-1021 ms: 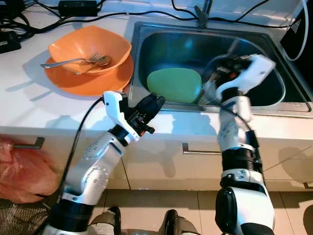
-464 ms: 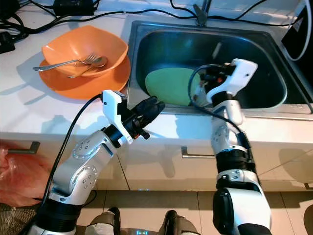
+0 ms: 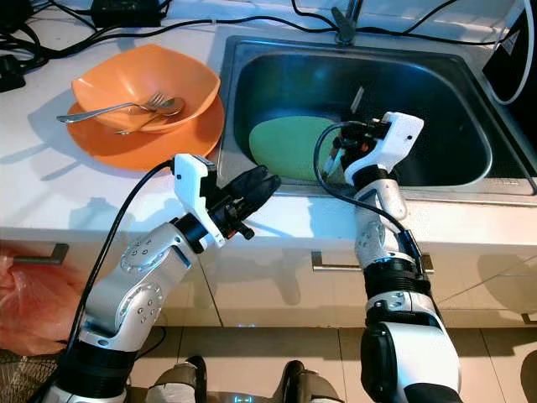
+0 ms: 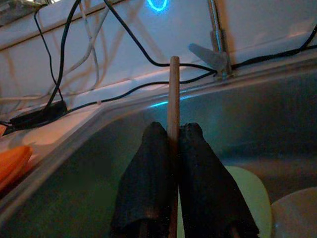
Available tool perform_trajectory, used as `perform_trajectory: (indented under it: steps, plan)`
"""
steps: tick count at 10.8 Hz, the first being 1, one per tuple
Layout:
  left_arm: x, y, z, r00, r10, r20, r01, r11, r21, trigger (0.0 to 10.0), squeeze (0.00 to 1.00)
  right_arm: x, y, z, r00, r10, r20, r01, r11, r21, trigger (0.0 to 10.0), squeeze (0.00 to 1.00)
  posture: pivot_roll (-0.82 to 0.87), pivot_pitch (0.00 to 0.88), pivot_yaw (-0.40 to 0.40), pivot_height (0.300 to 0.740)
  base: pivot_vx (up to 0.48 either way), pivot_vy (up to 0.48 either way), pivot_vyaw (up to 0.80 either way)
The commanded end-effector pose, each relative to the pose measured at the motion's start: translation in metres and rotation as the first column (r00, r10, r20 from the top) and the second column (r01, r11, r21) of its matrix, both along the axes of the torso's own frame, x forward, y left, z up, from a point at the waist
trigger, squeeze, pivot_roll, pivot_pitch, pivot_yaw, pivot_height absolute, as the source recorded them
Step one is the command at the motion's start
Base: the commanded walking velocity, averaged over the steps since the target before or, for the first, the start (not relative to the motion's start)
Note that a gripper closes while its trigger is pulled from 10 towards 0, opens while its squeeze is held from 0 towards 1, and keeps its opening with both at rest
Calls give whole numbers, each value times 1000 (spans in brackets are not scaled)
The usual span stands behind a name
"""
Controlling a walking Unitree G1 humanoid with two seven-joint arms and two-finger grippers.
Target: Kitchen organization
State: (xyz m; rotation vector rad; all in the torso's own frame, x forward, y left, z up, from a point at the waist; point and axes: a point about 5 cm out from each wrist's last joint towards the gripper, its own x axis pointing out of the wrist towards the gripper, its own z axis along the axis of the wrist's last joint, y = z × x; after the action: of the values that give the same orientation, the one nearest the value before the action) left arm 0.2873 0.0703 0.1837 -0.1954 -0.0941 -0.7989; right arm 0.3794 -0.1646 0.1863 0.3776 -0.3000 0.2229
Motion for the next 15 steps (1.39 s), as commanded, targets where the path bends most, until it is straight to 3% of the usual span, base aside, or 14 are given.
perform_trajectory:
  steps: [1,6,7,9,11,12,13,15]
  plan:
    - [-2,0,-15,998,3,-65,-1,999,43,10000,0,1,3,-6,1000,10,-23,-11,1000,-15,10000,1000,198,175,-88,740,0,0,0]
    - [-3,-3,-17,997,7,-81,-4,999,40,10000,0,-1,7,-14,999,20,-44,-20,1000,-14,10000,1000,196,184,-84,740,0,0,0]
    - [-1,-2,-16,997,26,-74,-23,999,40,10000,0,-1,8,-10,999,19,-33,-19,1000,-12,10000,0,194,184,-83,740,0,0,0]
    - [4,0,-14,995,85,-51,-83,996,31,10000,0,1,7,3,1000,16,4,-16,998,58,10000,0,194,186,-83,740,0,0,0]
    - [11,5,-11,983,180,-20,-179,983,33,10000,0,-2,7,30,997,37,68,-51,973,225,10000,0,189,188,-84,740,0,0,0]
    - [12,5,-10,981,193,-14,-193,981,32,10000,0,-5,6,34,997,39,71,-58,958,280,10000,0,188,188,-85,740,0,0,0]
    - [13,6,-9,977,214,-3,-214,977,25,10000,0,-12,1,38,996,20,88,-45,956,290,10000,0,181,190,-85,740,0,0,0]
    - [17,9,-6,961,276,21,-277,961,11,10000,0,-32,5,31,989,6,145,-6,1000,5,10000,0,171,195,-84,740,0,0,0]
